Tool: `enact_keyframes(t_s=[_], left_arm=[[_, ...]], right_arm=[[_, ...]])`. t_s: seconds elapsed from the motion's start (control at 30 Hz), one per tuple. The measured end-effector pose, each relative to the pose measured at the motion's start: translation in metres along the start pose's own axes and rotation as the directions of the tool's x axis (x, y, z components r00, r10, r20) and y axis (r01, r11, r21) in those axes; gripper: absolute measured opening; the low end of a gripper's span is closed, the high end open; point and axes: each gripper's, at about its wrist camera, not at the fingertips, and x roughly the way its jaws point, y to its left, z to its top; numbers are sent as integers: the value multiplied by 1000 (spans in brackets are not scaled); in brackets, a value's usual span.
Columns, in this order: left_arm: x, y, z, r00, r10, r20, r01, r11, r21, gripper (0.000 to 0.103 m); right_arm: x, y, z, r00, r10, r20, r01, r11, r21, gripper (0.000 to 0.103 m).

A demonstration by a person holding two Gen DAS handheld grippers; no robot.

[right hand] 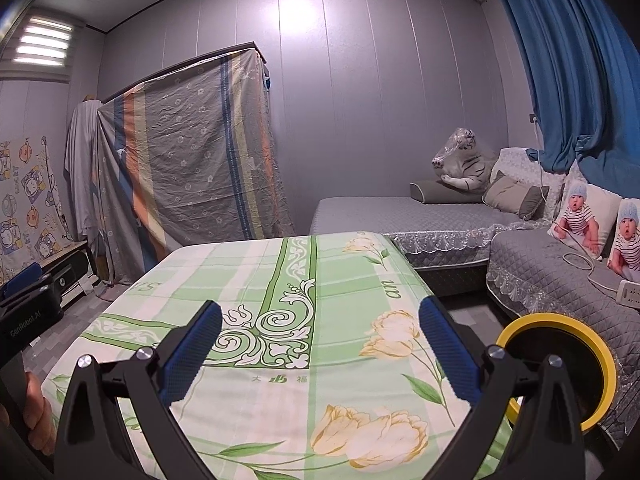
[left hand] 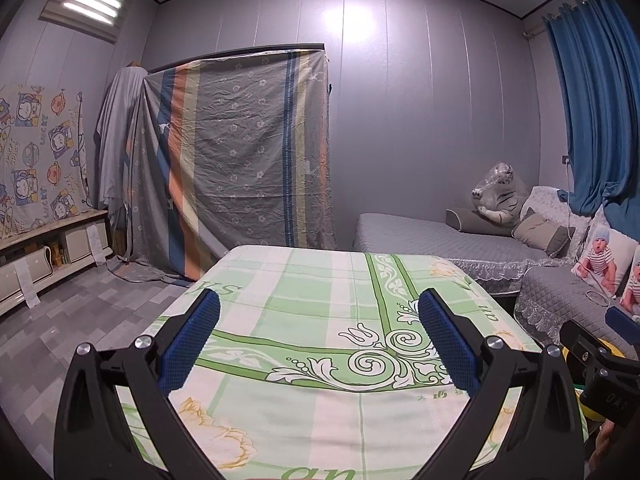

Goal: Collect trash

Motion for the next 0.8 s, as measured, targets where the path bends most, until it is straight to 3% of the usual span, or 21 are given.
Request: enact_keyframes(t_s=[0.8], left_arm=[[8, 6, 1, 1000, 9, -7, -9, 1000, -7, 95]], right_arm=[[6, 2, 3, 1000, -6, -2, 6, 1000, -1, 95]])
